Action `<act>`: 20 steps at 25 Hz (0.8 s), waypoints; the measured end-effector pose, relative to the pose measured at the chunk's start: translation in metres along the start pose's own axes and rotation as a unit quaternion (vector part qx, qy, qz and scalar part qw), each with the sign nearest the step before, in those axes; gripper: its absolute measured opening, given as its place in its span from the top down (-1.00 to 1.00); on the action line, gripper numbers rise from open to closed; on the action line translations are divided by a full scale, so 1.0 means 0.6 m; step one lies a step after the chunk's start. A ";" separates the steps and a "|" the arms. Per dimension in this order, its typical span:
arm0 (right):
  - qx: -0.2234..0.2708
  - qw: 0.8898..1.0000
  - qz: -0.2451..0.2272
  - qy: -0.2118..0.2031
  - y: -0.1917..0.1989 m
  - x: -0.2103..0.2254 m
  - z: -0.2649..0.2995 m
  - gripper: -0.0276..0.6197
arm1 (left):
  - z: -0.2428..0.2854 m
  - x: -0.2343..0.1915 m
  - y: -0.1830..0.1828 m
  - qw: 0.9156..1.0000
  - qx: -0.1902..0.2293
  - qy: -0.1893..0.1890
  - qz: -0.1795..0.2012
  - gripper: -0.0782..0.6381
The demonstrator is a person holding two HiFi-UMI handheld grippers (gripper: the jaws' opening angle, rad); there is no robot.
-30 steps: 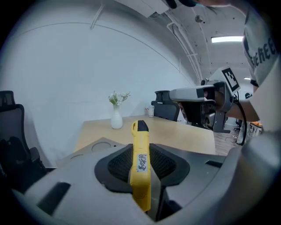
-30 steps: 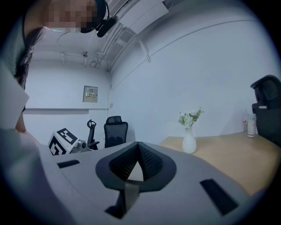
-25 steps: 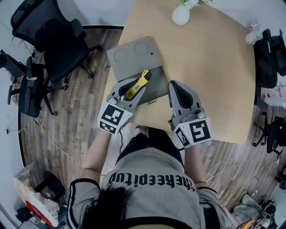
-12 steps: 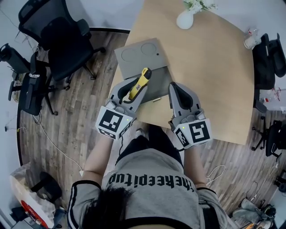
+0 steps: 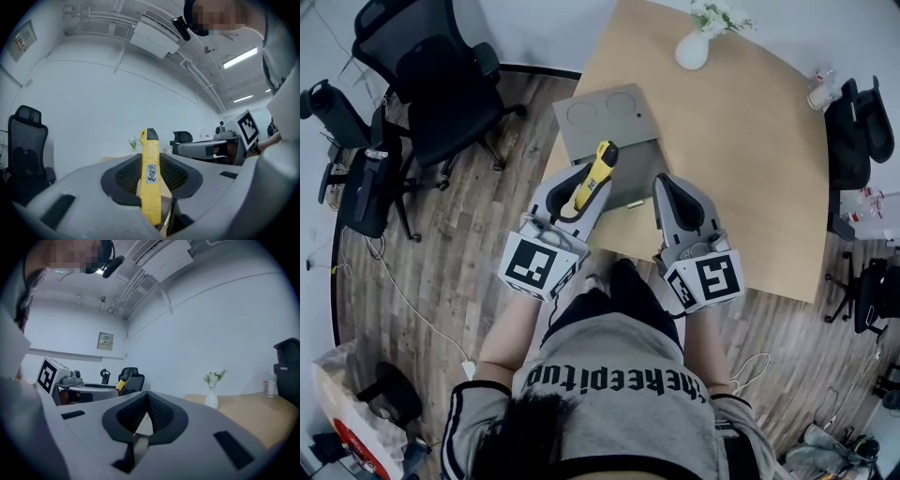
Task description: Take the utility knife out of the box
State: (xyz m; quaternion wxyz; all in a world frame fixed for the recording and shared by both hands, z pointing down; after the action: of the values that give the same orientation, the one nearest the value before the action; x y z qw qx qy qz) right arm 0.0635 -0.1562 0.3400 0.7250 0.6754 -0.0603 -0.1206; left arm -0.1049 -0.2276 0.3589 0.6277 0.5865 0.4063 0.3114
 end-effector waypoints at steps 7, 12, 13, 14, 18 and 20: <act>0.011 1.000 -0.009 -0.001 -0.012 -0.032 -0.023 0.90 | -0.045 0.017 -0.017 1.000 0.027 -0.015 0.006 0.42; 0.016 1.000 -0.016 0.000 -0.021 -0.051 -0.041 0.90 | -0.074 0.030 -0.029 0.999 0.043 -0.023 0.014 0.42; 0.017 1.000 -0.017 0.001 -0.023 -0.054 -0.045 0.90 | -0.079 0.032 -0.031 0.999 0.046 -0.025 0.015 0.42; 0.018 1.000 -0.018 0.001 -0.024 -0.058 -0.048 0.90 | -0.084 0.034 -0.033 0.998 0.049 -0.026 0.017 0.42; 0.023 0.999 -0.023 0.003 -0.032 -0.073 -0.062 0.90 | -0.103 0.044 -0.036 0.998 0.057 -0.030 0.016 0.42; 0.024 0.999 -0.027 0.003 -0.036 -0.078 -0.068 0.90 | -0.109 0.048 -0.038 0.998 0.061 -0.030 0.015 0.42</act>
State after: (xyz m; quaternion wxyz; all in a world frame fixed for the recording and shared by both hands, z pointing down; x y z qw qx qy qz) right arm 0.0265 -0.1062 0.3191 0.7052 0.6945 -0.0427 -0.1362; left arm -0.1505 -0.1735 0.3331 0.5980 0.6390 0.3964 0.2774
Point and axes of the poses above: the fingertips, and each gripper's own axes: z forward along the fingers, x to its right, y out of its underside, the point moved 8 cm from there along -z, backward along the fingers, and after that the axes turned 5 degrees about -z, right-handed, at the moved point
